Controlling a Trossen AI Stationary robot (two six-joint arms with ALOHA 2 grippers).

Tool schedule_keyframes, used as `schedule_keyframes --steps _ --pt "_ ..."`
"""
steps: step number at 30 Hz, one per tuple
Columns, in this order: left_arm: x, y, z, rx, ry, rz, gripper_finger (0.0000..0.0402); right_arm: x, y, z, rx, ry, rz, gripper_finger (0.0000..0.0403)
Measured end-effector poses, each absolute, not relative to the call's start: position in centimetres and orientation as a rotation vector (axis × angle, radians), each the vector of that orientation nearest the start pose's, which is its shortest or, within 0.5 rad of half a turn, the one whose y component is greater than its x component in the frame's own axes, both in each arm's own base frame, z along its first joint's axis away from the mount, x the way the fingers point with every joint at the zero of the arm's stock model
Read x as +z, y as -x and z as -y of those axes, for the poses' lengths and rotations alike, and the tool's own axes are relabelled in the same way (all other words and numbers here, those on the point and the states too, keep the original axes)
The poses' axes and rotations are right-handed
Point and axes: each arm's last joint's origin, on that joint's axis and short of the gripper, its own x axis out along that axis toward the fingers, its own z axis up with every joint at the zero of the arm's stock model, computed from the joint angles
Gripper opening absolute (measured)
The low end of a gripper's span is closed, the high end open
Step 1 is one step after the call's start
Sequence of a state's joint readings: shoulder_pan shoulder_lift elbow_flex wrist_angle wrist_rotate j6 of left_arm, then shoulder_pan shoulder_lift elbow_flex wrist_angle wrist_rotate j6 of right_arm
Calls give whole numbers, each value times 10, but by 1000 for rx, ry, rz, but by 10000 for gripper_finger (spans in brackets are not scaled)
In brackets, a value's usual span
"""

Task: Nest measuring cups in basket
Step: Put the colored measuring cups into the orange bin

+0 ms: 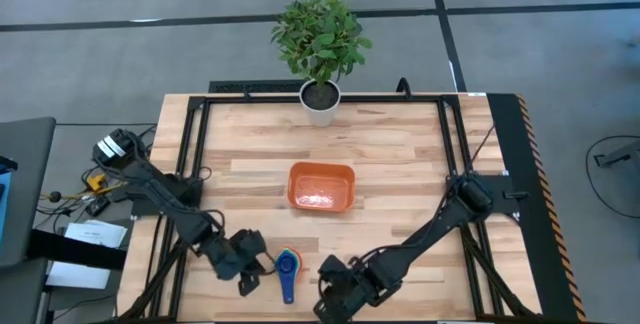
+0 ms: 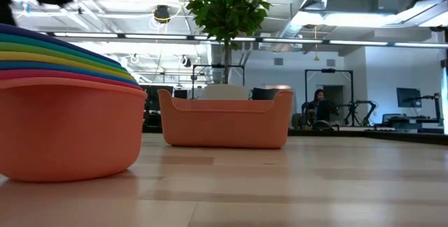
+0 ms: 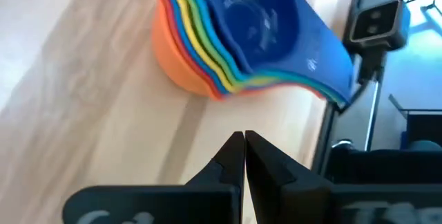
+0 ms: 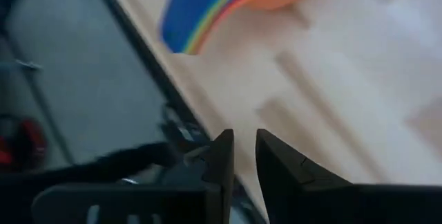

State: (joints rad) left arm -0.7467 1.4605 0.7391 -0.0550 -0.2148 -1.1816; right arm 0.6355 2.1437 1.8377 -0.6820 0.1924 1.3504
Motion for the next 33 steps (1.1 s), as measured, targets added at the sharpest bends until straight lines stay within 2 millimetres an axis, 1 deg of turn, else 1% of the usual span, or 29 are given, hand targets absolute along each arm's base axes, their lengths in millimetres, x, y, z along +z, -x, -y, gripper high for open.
schedule_keyframes --steps 3,6,10,13,16,18,20,21,23,26,27,28,30,33 --pt "183 -203 197 -41 746 -870 0 223 -383 -282 -213 -932 -889 84" --pt "183 -194 206 -53 737 -859 0 222 -385 -290 -156 -974 -812 83" --pt "184 -186 214 -86 714 -845 0 235 -388 -304 22 -938 -675 83" --pt "188 -183 220 -101 721 -776 0 240 -388 -307 28 -908 -588 83" --pt "194 -181 226 -117 715 -672 0 240 -390 -305 19 -891 -576 83" --pt "198 -180 229 -123 714 -625 0 240 -392 -302 -6 -885 -551 79" --pt "199 -179 230 -131 710 -605 0 248 -391 -297 -10 -848 -536 71" --pt "200 -178 230 -132 707 -605 0 255 -390 -294 -1 -835 -518 67" --pt "202 -176 230 -134 703 -607 0 278 -386 -284 5 -800 -471 58" --pt "206 -174 227 -133 688 -596 0 310 -370 -267 -55 -724 -406 46" --pt "208 -173 226 -131 680 -590 0 317 -362 -260 -99 -686 -403 42" --pt "210 -172 224 -128 672 -583 0 320 -353 -253 -144 -650 -406 38" --pt "213 -172 221 -117 653 -566 0 324 -337 -239 -207 -631 -394 31" --pt "214 -173 220 -103 628 -551 0 312 -314 -220 -267 -673 -390 21"
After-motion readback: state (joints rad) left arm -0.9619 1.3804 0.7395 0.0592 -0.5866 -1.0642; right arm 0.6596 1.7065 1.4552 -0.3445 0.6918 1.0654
